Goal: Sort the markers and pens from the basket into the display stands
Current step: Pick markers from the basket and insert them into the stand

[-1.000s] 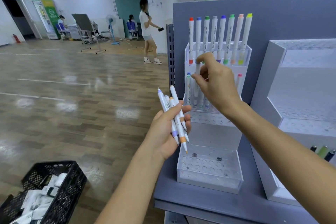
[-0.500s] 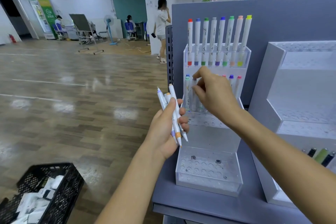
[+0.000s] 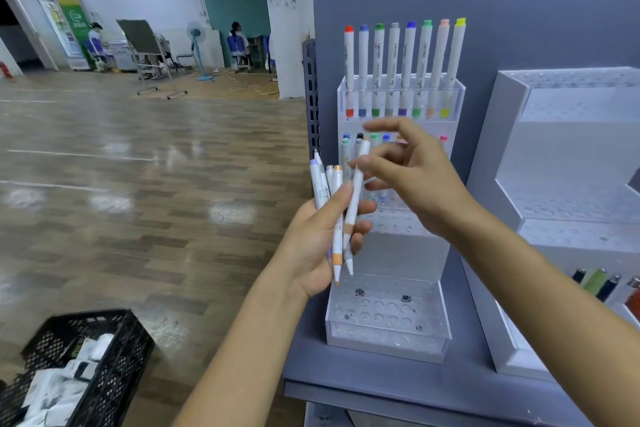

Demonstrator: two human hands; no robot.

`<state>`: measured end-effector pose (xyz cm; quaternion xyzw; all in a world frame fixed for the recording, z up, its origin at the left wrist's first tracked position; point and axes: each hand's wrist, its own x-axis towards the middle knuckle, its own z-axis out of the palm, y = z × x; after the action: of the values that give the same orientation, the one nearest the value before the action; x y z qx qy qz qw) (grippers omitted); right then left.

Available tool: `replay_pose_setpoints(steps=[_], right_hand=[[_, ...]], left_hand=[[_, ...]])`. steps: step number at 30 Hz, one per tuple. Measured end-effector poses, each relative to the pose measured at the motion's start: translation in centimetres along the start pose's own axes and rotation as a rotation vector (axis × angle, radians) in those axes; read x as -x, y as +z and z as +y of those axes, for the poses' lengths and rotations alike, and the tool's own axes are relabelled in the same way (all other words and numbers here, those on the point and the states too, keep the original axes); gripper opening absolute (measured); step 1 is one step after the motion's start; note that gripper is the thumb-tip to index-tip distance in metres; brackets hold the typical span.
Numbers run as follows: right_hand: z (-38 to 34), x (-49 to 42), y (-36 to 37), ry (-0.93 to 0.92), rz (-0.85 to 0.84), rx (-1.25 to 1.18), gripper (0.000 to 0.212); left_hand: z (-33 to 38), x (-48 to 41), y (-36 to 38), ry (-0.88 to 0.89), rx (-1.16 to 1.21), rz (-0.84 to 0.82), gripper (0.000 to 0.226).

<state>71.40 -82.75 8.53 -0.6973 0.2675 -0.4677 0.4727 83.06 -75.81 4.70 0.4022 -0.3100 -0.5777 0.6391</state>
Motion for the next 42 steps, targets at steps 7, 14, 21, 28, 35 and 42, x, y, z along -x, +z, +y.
replay_pose_setpoints(steps=[7,14,21,28,35,42], right_hand=[[-1.1,-2.2,-3.2,-0.33,0.387,0.292,0.024],[1.2,-1.9,-1.5,-0.396,0.314,0.579,0.02],[1.5,-2.5,-0.9,-0.412,0.255,0.777,0.022],[3.3,-2.6,-0.9,-0.358,0.197,0.942,0.018],[1.7,-0.2,-0.5,-0.279,0.259,0.591,0.027],[0.7,0.9,-0.4,0.001,0.051,0.154,0.028]], left_hand=[[-0.5,-0.7,-0.9,-0.119,0.153,0.169,0.025],[-0.1,-0.6,-1.2,-0.16,0.347,0.116,0.011],[-0.2,0.0,-0.9,-0.062,0.267,0.073,0.015],[-0.3,0.1,-1.0,-0.063,0.228,0.056,0.022],[-0.6,0.0,-0.8,-0.025,0.159,-0.005,0.024],[-0.6,0.5,0.5,-0.014,0.024,-0.069,0.019]])
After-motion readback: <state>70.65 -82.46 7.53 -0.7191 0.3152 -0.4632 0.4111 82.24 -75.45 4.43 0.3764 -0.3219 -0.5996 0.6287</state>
